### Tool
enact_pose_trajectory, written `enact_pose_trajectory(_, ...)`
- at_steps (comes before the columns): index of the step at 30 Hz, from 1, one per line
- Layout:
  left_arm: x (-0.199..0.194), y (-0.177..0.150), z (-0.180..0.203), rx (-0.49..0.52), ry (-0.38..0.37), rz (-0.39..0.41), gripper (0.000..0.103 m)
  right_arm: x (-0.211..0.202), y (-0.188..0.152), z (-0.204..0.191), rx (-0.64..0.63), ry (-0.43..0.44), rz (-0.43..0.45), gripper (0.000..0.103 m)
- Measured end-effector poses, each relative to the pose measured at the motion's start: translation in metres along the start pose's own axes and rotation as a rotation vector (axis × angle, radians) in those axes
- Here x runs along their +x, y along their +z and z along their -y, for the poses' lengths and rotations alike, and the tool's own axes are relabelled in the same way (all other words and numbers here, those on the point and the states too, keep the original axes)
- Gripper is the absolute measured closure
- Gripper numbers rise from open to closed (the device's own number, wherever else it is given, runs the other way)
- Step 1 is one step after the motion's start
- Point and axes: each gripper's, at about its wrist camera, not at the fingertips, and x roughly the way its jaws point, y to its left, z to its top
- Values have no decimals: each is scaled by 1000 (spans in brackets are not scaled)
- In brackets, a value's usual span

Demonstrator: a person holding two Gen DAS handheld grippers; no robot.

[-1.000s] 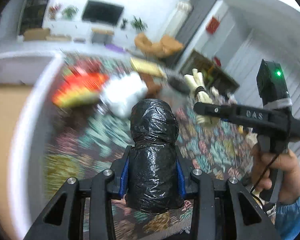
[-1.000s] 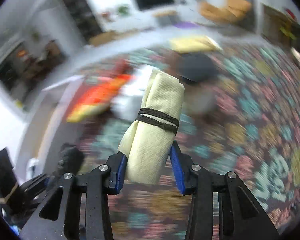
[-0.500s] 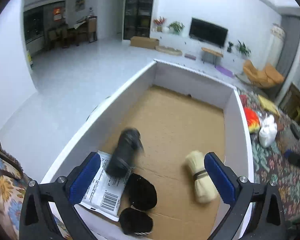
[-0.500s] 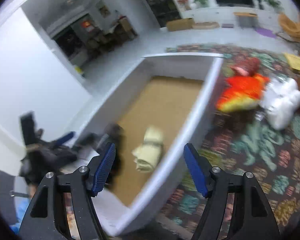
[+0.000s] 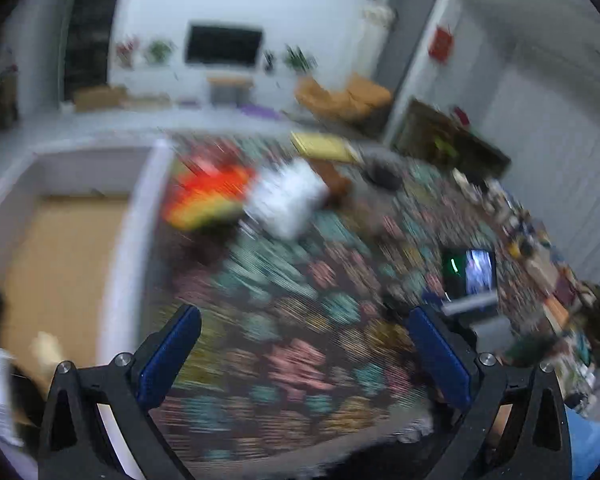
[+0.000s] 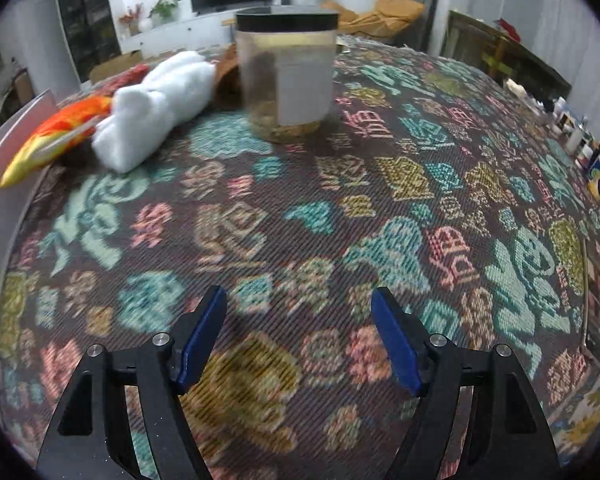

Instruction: Organize soft objects

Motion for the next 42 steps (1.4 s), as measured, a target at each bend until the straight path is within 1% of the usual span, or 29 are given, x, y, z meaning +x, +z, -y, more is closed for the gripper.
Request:
enact_pose_trajectory(1,21,-6,3,-10,1,-33,0,1,2,1,-3,-5,11,25)
enact_pose_trajectory(2,38,-11,3,-20,19,-61,0,5,5,1,-13,-21,30,25)
enact_pose_trajectory(3,56,-13,3,-31,43,-84,0,12,5,-1,-17,-29,35,25)
enact_pose_trajectory(4,83,-14,-2,-49,77,-106,0,18,5,-3,-22,-33,35,25)
enact_pose_trajectory(5,102,-13,-5,-57,101,-116,0,25,6,-4,-27,-32,27,25)
enact_pose_trajectory(6,114,-16,-9,-60,119,-120,0,28,8,-2,-18,-21,45,23)
enact_pose_trajectory(7,134,-13,-12,-58,155,-123,0,23,7,-4,-15,-25,49,20)
enact_pose_trajectory(10,167,-6,-19,-25,219,-125,0,31,13,0,6,-11,46,14)
enact_pose_trajectory(12,182,-2,-17,6,240,-132,0,34,14,4,23,7,42,13)
enact_pose_trajectory(13,186,0,-16,30,267,-131,0,34,14,4,25,8,43,13)
enact_pose_trajectory(15,191,-2,-9,68,297,-133,0,34,14,4,23,6,43,13)
enact_pose_trajectory(16,191,-4,-9,78,300,-132,0,34,13,3,24,7,42,13)
enact_pose_trajectory(20,188,-4,-12,71,279,-124,0,33,13,3,24,6,42,13)
enact_pose_trajectory(24,196,-4,-10,86,300,-134,0,33,13,3,24,6,42,12)
enact_pose_trajectory(38,197,-3,-10,86,305,-136,0,33,13,3,25,6,41,12)
enact_pose_trajectory(42,195,-4,-12,82,294,-131,0,33,13,3,25,4,40,12)
